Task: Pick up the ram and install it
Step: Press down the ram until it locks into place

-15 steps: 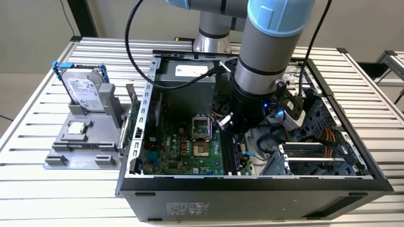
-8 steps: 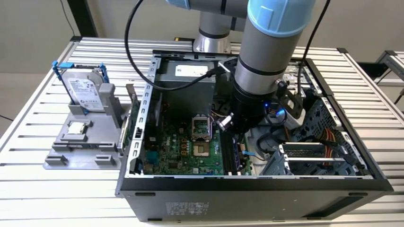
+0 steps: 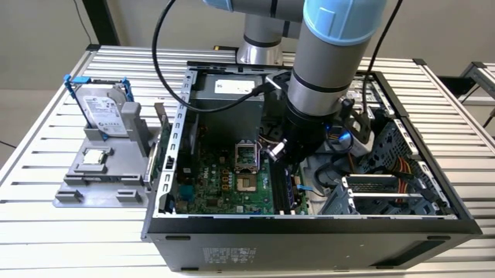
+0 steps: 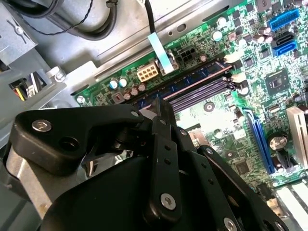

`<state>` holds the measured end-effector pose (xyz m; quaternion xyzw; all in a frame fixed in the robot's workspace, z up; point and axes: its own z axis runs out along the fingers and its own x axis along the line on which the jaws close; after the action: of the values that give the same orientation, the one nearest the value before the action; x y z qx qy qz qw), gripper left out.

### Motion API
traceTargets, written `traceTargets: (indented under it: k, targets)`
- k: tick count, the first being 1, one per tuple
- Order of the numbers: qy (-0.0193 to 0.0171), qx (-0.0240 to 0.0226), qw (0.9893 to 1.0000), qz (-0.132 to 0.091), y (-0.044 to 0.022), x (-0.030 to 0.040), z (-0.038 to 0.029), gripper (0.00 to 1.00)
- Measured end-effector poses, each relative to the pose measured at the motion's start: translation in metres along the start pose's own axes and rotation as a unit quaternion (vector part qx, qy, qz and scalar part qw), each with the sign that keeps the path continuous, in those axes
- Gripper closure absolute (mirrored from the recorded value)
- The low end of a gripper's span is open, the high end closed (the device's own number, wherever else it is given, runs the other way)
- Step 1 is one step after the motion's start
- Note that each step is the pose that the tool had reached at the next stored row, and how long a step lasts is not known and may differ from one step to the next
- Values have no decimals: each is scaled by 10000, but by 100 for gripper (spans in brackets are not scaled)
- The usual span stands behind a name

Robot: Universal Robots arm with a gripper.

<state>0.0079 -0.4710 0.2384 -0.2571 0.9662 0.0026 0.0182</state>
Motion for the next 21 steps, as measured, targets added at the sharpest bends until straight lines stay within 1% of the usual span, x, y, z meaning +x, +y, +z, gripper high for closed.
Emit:
traceTargets:
  k: [5,10,15,21]
  targets:
    - [0,-6,9999,-157,0,0,0,100]
    - [-2,-13,9994,-345,0,0,0,100]
    - [-2,-19,9986,-525,0,0,0,100]
    - [-3,-28,9972,-744,0,0,0,100]
